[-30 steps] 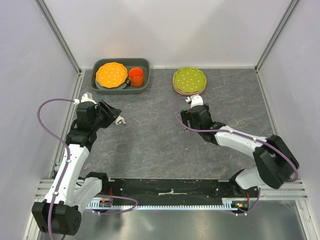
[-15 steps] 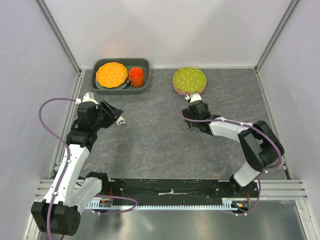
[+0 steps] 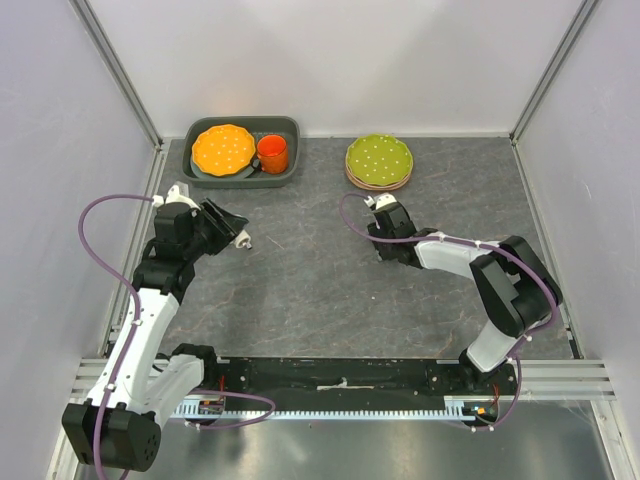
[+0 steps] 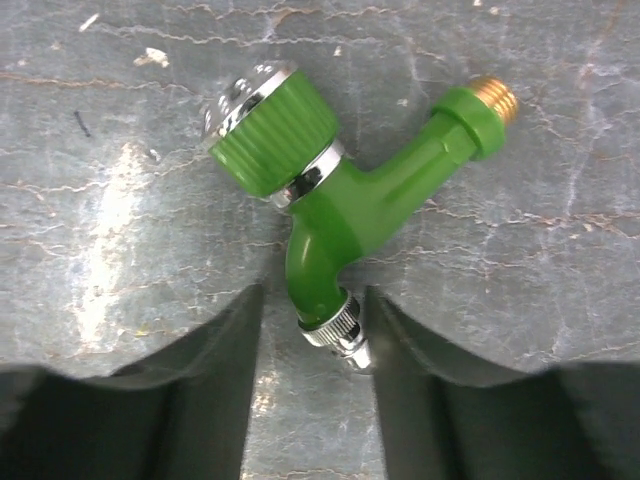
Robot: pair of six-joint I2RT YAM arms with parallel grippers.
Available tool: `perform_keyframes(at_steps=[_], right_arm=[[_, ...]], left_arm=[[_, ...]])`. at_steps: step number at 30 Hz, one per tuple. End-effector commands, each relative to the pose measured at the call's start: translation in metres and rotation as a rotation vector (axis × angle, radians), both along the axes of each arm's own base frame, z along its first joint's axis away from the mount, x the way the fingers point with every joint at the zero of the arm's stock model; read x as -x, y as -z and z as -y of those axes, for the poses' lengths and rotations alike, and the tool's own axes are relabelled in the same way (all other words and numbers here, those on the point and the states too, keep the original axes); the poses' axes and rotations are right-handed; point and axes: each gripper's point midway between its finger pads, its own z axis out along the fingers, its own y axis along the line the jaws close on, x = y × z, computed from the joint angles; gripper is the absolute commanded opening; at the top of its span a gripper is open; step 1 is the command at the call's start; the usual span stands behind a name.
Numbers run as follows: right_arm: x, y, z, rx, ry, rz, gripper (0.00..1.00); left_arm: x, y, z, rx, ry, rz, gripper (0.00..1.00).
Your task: Install the water faucets
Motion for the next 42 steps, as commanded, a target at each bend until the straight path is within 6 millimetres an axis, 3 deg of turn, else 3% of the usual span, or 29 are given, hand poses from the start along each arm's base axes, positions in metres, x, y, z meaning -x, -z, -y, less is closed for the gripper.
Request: perform_keyframes(at_steps=[1,2,5,8,10,11,14,18,22,29,32,36,42], right_arm=[[0.002,0.000,-0.009,-0.041,-0.025,-0.032,0.44],[0.004,0.000,-0.010,-0.046,-0.032,-0.037,0.32],[0.016,0.002,-0.021,-0.091,-0.090,-0.071,0.11],[0.038,-0.003,-0.046,-0.143,-0.207,-0.093,0.00],[0.051,-0.015,-0.067,-0.142,-0.324,-0.062,0.00],[0.068,-0.018,-0.086,-0.149,-0.417,-0.083,0.00],[0.096,-0.019,-0.109,-0.133,-0.566,-0.133,0.00],[0.120,-0.011,-0.116,-0.078,-0.689,-0.189,0.01],[0.120,-0.009,-0.109,-0.002,-0.699,-0.193,0.09],[0.084,-0.024,-0.072,0.171,-0.475,-0.060,0.48],[0.075,-0.039,-0.059,0.202,-0.391,0.012,0.59],[0.083,-0.051,-0.074,0.085,-0.451,0.046,0.69],[0.094,-0.035,-0.098,-0.019,-0.529,0.000,0.71]], left_arm=[[-0.006,-0.019,0.008,0.014,0.048,0.081,0.02],[-0.006,-0.018,0.010,0.018,0.054,0.081,0.02],[-0.006,-0.018,0.012,0.026,0.062,0.083,0.02],[-0.006,-0.018,0.012,0.029,0.066,0.085,0.02],[-0.007,-0.018,0.012,0.029,0.063,0.085,0.02],[-0.007,-0.018,0.012,0.027,0.063,0.084,0.02],[-0.007,-0.018,0.011,0.028,0.063,0.084,0.02],[-0.007,-0.017,0.011,0.026,0.061,0.081,0.02],[-0.008,-0.016,0.010,0.028,0.058,0.078,0.02],[-0.009,-0.015,0.010,0.029,0.060,0.076,0.02],[-0.009,-0.015,0.010,0.029,0.058,0.076,0.02],[-0.009,-0.014,0.010,0.034,0.061,0.075,0.02],[-0.009,-0.013,0.010,0.039,0.060,0.073,0.02]])
